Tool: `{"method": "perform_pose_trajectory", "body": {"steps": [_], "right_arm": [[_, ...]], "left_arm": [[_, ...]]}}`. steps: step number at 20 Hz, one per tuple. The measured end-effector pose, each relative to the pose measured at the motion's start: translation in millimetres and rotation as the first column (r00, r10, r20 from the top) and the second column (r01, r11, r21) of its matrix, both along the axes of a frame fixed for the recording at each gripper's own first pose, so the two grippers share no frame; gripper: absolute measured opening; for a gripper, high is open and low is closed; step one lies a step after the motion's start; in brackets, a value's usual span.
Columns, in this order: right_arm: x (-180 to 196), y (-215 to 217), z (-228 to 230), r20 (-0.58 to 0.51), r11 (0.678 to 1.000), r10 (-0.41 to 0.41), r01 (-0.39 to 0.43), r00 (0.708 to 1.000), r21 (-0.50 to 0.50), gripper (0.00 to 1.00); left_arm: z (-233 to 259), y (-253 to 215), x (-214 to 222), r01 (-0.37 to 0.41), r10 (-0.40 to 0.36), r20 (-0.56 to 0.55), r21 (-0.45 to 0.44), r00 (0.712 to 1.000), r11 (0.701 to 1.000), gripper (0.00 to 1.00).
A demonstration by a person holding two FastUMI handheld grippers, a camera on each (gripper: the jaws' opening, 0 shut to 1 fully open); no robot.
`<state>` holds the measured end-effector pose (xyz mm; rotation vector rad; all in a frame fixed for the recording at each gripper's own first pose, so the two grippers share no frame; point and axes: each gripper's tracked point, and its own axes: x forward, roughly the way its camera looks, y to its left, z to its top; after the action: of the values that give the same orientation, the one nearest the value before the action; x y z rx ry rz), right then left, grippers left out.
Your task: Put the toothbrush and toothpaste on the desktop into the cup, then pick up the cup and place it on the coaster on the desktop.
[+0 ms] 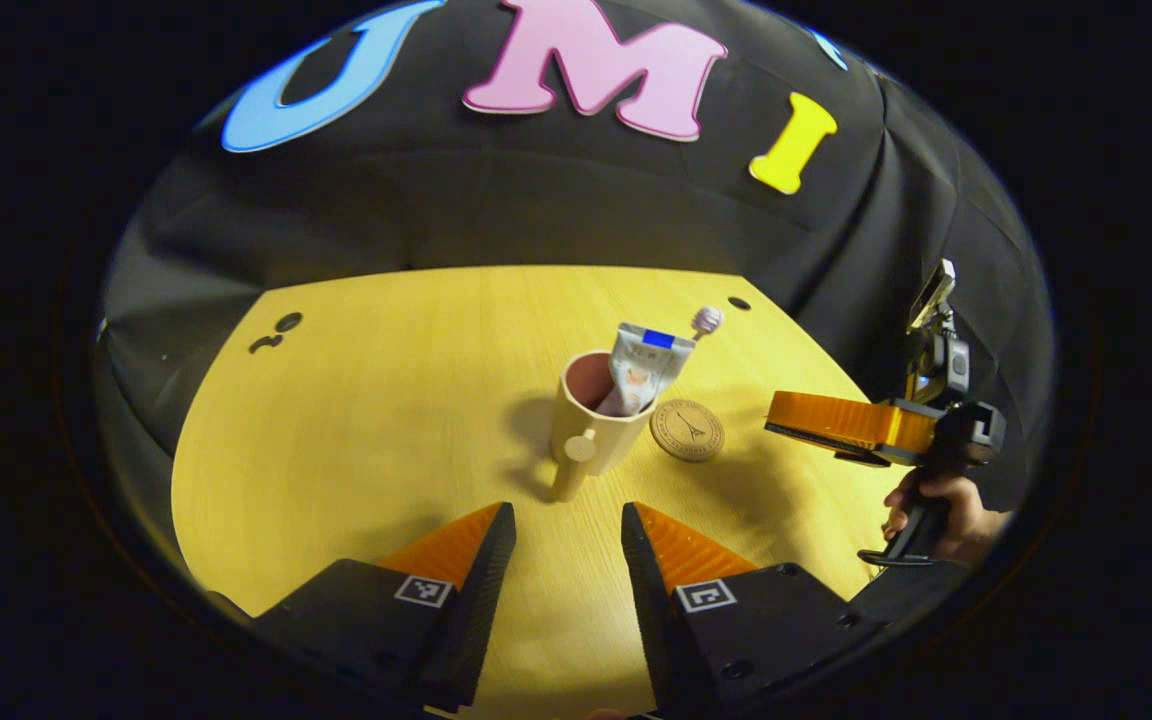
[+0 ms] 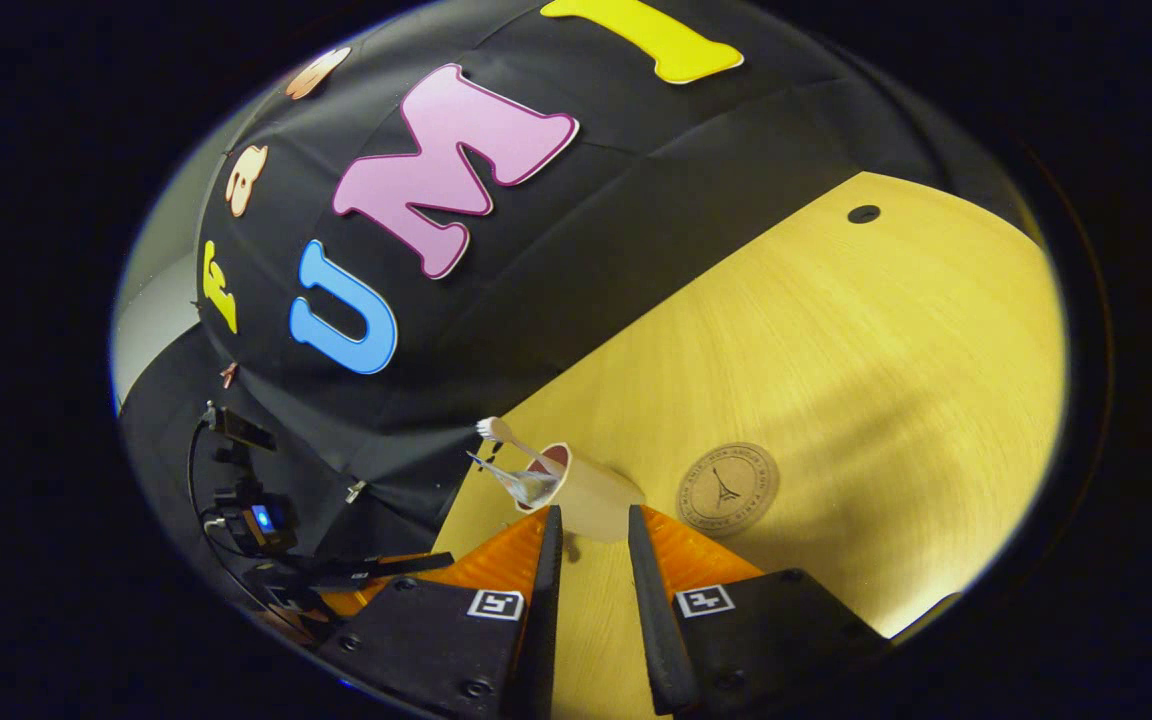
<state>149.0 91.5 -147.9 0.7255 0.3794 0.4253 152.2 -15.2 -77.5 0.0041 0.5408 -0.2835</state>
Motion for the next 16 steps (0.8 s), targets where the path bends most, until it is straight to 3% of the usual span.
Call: {"method": "perform_pose_trajectory", "body": {"steps": [4, 8, 16], "right_arm": [[-22, -20, -9, -0.044, 1.0, -0.012, 0.011, 0.999, -0.017, 0.41], [-43, -43, -26, -0.089, 0.997, -0.043, 0.038, 0.995, -0.063, 0.41], [-75, -78, -46, -0.168, 0.993, -0.114, 0.108, 0.979, -0.044, 0.42]], "left_arm": [[-20, -8, 26, 0.089, -0.079, -0.089, 0.11, 0.993, 0.99, 0.66], [-28, -8, 57, 0.15, -0.115, -0.153, 0.241, 0.982, 0.959, 0.66], [-48, -7, 91, 0.181, -0.082, -0.299, 0.321, 0.951, 0.93, 0.63]]}}
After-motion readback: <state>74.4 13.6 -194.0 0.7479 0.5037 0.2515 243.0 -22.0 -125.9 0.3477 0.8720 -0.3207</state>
